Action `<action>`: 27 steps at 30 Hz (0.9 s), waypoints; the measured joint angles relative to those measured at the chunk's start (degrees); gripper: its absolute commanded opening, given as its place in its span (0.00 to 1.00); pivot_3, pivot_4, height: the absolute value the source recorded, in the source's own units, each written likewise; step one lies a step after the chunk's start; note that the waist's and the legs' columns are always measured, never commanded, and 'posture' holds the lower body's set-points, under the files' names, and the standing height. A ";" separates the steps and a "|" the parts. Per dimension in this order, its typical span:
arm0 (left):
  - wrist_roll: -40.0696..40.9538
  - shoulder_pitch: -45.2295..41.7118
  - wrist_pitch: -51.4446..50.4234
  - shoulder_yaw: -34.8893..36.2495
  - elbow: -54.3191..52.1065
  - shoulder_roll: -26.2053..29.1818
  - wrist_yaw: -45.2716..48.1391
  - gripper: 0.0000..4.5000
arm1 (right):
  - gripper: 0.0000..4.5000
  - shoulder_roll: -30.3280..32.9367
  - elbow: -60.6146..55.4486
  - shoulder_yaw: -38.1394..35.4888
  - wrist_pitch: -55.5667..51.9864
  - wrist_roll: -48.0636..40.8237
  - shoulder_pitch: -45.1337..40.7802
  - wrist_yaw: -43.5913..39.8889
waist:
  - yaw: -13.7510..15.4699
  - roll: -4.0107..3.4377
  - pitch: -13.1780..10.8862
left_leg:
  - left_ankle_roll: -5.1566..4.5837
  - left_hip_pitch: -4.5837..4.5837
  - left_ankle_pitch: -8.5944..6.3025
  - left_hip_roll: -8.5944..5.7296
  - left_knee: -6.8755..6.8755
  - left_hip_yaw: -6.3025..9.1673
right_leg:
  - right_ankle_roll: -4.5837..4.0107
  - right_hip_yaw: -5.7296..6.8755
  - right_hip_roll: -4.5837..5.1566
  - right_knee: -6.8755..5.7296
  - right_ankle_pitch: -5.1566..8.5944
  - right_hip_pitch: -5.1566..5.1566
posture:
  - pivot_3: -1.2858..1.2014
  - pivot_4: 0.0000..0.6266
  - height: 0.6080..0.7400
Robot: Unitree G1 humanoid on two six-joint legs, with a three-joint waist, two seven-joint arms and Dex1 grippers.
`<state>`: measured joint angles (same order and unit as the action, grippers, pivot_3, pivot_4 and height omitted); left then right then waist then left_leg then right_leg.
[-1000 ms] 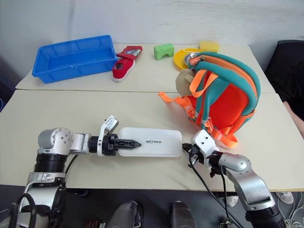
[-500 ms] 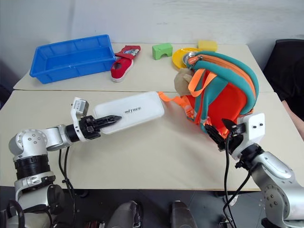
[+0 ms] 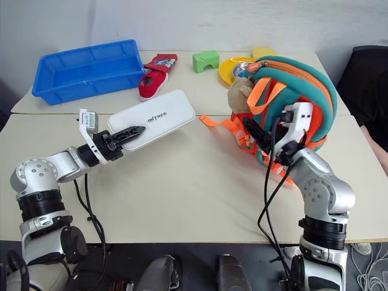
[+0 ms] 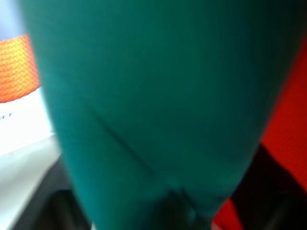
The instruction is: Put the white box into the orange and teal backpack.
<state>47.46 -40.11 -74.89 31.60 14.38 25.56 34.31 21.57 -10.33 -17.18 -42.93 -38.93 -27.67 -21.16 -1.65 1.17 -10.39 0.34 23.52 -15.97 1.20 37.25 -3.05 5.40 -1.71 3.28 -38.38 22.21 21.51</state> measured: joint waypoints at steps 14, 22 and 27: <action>2.95 -9.87 1.50 -2.46 0.38 0.45 0.51 0.28 | 0.00 12.76 -15.36 -1.67 -11.07 -24.07 1.67 -11.15 | 0.22 0.12 -0.10 | 0.13 0.02 0.21 0.03 -0.07 0.05 | 0.00 0.06 -0.06 -0.11 0.00 0.05 | 0.52 0.24 1.00; 2.63 -14.20 9.12 -12.56 -0.94 4.81 16.71 0.28 | 0.00 31.22 -20.76 -10.02 -18.46 -43.94 9.97 -19.81 | 0.12 0.31 -0.22 | 0.07 0.01 0.21 0.03 -0.07 0.05 | 0.00 0.06 -0.05 0.34 0.00 -0.07 | 0.52 0.24 1.00; -1.03 -14.20 18.27 -22.04 -4.45 8.36 29.17 0.28 | 0.00 37.79 -20.64 -17.09 -20.45 -48.38 17.28 -23.45 | 0.02 0.34 -0.23 | 0.01 -0.10 0.23 0.04 -0.06 0.03 | 0.00 0.01 -0.07 0.40 0.00 -0.22 | 0.52 0.24 1.00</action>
<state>46.43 -54.30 -56.62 9.56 9.93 33.92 63.48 59.36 -30.98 -34.27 -63.39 -87.31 -10.39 -44.61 -1.63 1.51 -10.62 0.35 23.42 -15.74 1.24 37.19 -3.01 5.40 -1.70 3.21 -37.99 22.20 21.29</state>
